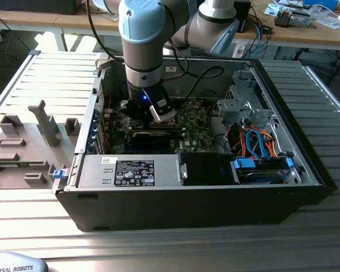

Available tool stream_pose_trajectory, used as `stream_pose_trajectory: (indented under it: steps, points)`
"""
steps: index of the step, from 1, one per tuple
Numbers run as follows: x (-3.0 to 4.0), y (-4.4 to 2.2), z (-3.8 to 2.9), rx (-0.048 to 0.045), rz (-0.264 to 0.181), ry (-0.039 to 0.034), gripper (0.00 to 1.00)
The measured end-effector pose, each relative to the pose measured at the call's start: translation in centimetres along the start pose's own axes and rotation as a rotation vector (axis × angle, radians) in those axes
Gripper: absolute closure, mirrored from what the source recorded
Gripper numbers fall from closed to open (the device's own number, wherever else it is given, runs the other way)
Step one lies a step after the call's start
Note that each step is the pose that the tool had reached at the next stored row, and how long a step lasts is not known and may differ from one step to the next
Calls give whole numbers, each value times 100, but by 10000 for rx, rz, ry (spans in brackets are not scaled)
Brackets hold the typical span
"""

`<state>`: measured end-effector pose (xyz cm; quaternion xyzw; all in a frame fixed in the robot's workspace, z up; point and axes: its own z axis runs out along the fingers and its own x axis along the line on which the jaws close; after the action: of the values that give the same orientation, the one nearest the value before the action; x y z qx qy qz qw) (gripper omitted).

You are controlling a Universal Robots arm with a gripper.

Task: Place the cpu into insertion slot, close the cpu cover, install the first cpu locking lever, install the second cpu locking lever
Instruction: 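Install the second cpu locking lever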

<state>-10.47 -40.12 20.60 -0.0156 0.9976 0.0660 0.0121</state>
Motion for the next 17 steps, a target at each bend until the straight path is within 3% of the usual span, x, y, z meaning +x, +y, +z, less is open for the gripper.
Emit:
stream_pose_trajectory:
  steps: [12,17]
  points:
    - [30,23,34,-86,-39,2,89]
    - [42,29,20,-93,-116,-3,89]
